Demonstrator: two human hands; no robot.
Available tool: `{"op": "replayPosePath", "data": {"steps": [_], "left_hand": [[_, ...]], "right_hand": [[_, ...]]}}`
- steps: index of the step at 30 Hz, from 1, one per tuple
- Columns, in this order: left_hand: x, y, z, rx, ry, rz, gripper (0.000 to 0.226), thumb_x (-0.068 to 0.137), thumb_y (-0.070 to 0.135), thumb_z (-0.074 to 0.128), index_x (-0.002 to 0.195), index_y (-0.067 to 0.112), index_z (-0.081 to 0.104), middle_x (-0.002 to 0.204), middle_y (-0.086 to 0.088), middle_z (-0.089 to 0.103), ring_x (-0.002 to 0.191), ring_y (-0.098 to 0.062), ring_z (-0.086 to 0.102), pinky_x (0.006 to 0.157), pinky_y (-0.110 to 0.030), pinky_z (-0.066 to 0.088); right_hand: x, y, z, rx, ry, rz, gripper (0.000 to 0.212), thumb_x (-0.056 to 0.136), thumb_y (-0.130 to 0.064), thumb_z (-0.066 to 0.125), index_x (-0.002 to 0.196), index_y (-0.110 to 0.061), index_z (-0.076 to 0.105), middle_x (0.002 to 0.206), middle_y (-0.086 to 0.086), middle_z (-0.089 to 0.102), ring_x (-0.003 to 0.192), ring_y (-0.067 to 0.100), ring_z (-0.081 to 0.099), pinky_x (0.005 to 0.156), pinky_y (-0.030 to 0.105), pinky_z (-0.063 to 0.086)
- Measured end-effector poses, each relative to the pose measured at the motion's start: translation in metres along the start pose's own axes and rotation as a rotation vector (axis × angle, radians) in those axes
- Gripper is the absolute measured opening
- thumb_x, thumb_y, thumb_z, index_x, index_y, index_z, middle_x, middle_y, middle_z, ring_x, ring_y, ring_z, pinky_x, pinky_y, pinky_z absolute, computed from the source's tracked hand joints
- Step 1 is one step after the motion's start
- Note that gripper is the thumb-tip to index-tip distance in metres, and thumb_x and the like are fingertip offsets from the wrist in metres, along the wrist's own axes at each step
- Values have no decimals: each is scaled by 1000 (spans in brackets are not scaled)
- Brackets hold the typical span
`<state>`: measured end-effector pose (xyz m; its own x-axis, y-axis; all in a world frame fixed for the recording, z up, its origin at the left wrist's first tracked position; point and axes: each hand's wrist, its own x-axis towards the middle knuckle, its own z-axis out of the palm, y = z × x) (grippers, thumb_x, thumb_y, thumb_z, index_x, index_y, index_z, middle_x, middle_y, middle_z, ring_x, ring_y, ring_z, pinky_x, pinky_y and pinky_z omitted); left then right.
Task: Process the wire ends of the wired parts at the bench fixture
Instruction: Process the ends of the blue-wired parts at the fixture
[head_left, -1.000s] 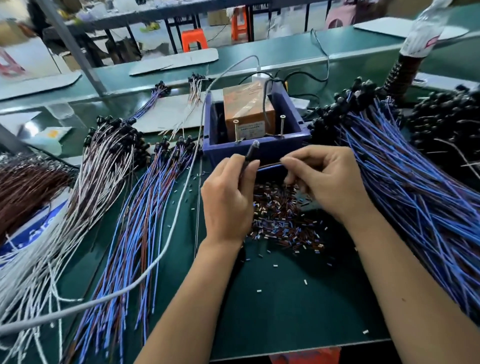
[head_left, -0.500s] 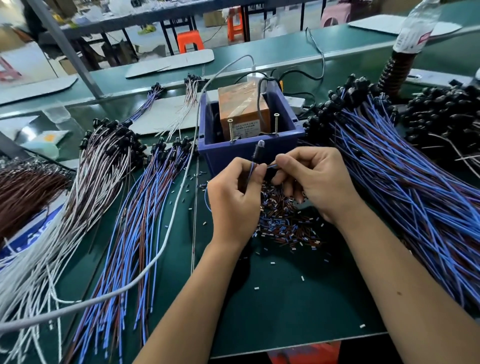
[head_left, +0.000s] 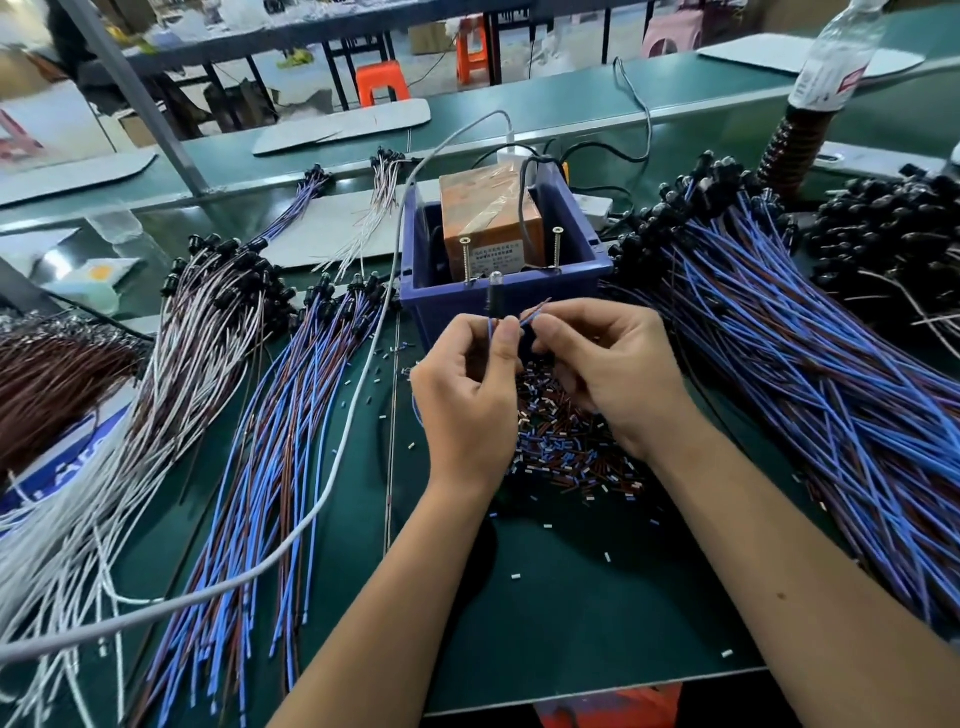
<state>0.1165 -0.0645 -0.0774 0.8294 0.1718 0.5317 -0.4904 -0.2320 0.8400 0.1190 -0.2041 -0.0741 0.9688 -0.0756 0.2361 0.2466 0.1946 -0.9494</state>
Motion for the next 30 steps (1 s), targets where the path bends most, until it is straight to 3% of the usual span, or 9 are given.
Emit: {"op": "replayPosePath", "data": {"steps": [5,10,12,16,20,22,26,30], "left_hand": [[-2,1,2,38,-62,42,26,102,17,63,79,6,62,69,-2,61,63,-25,55,59,-44,47],[-3,5,1,290,39,253,15,97,11,70,85,2,66,88,-4,59,75,-14,52,66,-22,41],[-4,5,0,319,67,287,12,97,12,72,88,4,68,89,-3,59,76,-14,53,66,-23,42],[-1,5,-4,256,150,285,16,98,13,71,83,6,69,78,0,57,67,-13,50,58,-28,41],[4,6,-7,135,303,144,12,98,15,70,86,13,68,74,4,62,65,-14,57,58,-35,49],[6,6,-7,54,357,38,10,98,14,68,88,16,68,73,2,66,65,-16,64,62,-37,55],[11,6,-8,-67,363,-89,6,98,9,66,95,14,65,70,-6,68,59,-11,67,63,-23,53],[12,6,-8,-92,322,-100,5,98,5,66,98,10,67,65,-1,68,59,-11,69,65,-20,52]], "right_hand": [[-2,-2,7,79,43,45,5,89,-17,77,90,-13,79,63,9,62,42,9,45,35,17,29],[-2,-2,5,71,34,37,14,96,-11,72,85,-18,77,54,-1,53,41,8,43,35,17,30],[-2,-3,6,57,24,32,15,97,-10,71,85,-17,77,54,1,53,40,8,42,35,17,29],[0,-8,5,121,51,29,9,101,-10,64,93,-10,68,76,4,66,43,10,44,35,17,29],[1,-13,-1,202,54,-5,15,110,-16,49,95,-15,50,100,15,77,42,15,48,38,19,33],[0,-13,-2,103,83,-75,15,110,-17,50,96,-14,50,95,16,77,41,16,48,39,20,34],[0,-9,-2,-324,305,-317,12,104,-19,63,96,-12,68,74,3,72,52,12,58,52,28,46],[1,-10,1,-449,517,-429,13,102,-17,64,103,-16,77,77,-7,72,70,11,70,68,32,59]]}}
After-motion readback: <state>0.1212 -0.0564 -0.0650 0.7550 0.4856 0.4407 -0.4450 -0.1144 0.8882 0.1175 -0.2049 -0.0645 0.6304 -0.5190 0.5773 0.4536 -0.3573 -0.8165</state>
